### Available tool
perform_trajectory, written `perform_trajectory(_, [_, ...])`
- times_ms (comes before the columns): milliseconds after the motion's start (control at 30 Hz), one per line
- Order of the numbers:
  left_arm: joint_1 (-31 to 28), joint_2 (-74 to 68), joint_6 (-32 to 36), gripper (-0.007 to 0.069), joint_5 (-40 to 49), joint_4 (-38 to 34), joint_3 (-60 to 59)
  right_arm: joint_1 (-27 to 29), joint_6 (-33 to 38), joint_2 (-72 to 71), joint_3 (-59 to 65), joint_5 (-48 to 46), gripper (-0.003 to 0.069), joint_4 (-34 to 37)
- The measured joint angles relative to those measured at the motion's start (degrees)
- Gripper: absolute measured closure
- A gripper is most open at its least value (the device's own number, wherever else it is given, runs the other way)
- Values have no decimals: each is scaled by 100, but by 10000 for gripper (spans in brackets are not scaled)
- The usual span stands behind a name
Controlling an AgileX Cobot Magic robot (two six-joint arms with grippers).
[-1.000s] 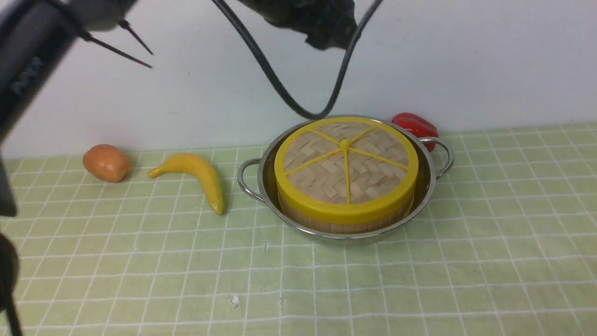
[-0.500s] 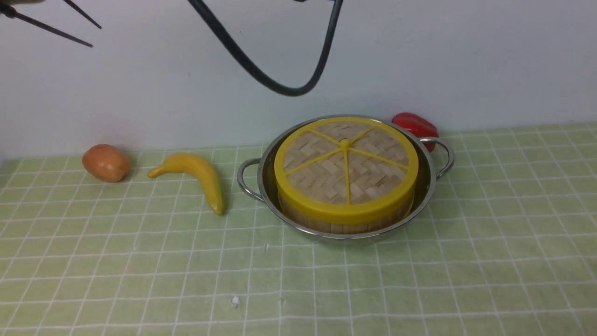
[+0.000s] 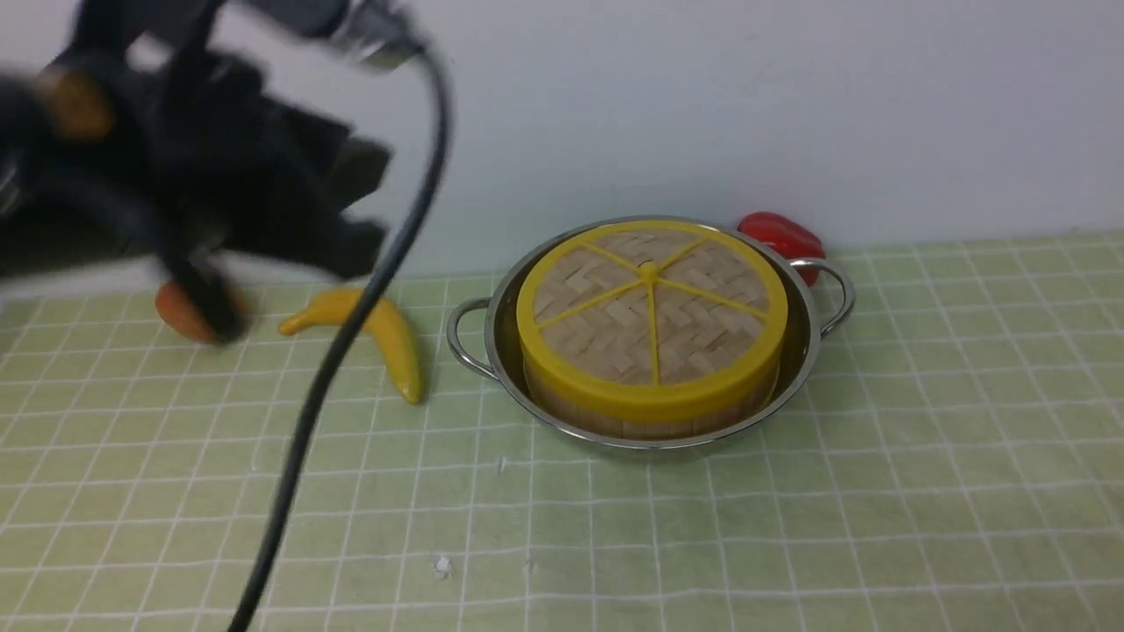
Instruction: Place the steamer in the pot on the green tablecloth, and put the lid on the steamer.
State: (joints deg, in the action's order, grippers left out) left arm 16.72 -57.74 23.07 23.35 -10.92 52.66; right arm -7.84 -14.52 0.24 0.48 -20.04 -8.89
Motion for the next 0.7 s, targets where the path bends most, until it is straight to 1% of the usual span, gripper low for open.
perform_trajectory(33, [-41,96,0,447,-80,0,-130,0,0,0,0,0,419,0])
perform_trajectory(67, [-375,851,-12,447,-650,-225,-1118,0,0,0,0,0,419,0])
perform_trajectory(100, [-416,946,-12,447,-715,-247,-1235,0,0,0,0,0,419,0])
perform_trajectory(167, [-877,2032,-24,447,-1284,-449,-2505,0,0,0,0,0,419,0])
perform_trajectory(200, [-1076,2557,-24,447,-1416,-489,-3044,0,0,0,0,0,419,0])
perform_trajectory(233, [-1106,2643,-24,447,-1434,-492,-3127,0,0,0,0,0,419,0])
perform_trajectory(267, [-1298,3200,-24,446,-1512,-501,-3736,0,0,0,0,0,419,0])
perform_trajectory(333, [-1559,3972,-19,443,-1532,-501,-4406,0,0,0,0,0,419,0])
perform_trajectory(500, [-1986,5028,-13,434,-1462,-501,-5242,0,0,0,0,0,419,0])
perform_trajectory(600, [-2156,5456,-1,428,-1227,-487,-5304,0,0,0,0,0,419,0])
perform_trajectory(700, [-2251,5730,0,423,-796,-373,-5304,0,0,0,0,0,419,0])
